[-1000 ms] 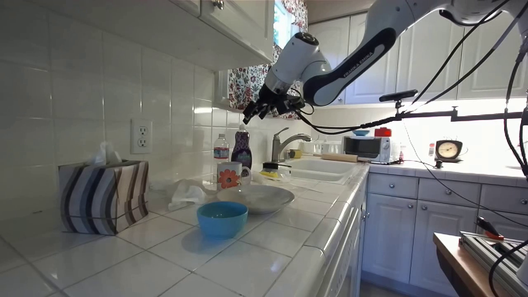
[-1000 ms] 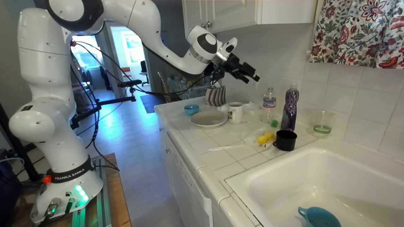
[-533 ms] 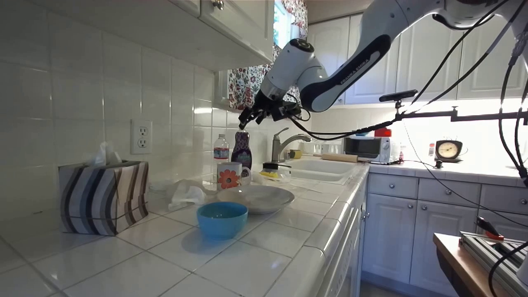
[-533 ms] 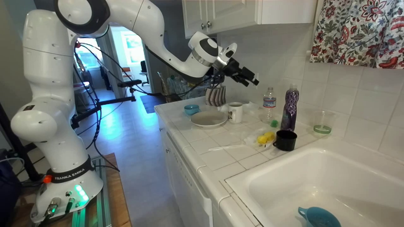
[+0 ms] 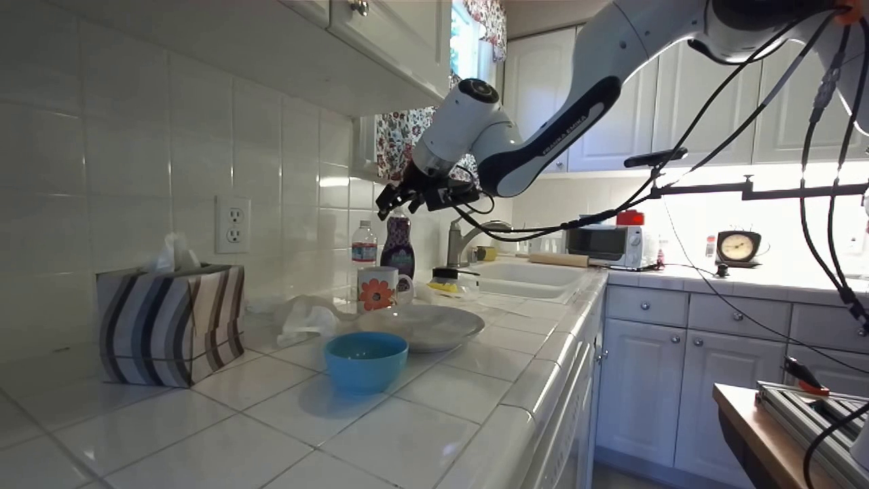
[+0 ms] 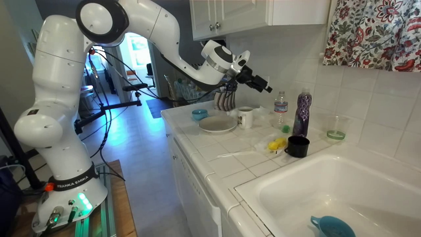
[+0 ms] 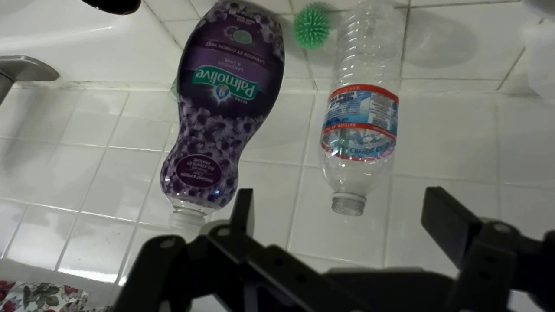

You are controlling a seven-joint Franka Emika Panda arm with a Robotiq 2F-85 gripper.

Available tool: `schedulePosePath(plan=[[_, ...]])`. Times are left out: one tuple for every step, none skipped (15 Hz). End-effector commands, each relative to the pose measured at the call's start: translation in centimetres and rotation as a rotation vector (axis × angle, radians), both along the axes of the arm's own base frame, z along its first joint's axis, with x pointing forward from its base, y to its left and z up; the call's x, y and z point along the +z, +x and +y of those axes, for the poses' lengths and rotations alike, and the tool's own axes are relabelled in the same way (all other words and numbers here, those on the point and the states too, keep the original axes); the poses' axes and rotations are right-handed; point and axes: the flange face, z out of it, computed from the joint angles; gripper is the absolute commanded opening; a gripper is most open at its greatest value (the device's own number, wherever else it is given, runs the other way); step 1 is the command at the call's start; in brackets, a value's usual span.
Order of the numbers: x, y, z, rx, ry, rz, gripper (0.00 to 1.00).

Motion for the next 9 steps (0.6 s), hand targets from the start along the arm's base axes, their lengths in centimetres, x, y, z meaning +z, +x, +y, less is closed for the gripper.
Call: schedulePosePath(plan=[[-0.8,1.7,0.2,0.028,-0.047,-0.016,1.0],[-1.0,2.0,0.1,0.023,-0.052,-0.017,1.0],[-1.3,2.2,0.0,0.02,-0.039,-0.012,1.0],[-1.1,1.1,0.2,0.013,-0.022,0.004,1.0],[-1.3,1.2,0.2,0.012,-0.022,0.006,1.0],[-1.4,1.2,0.2,0.012,-0.022,0.007,1.0],[-1.4,1.2,0.2,0.012,-0.022,0.007,1.0],[-1.3,1.2,0.2,0.012,-0.022,0.007,1.0],[-1.5,1.6,-0.2,0.015,-0.012,-0.009,1.0]])
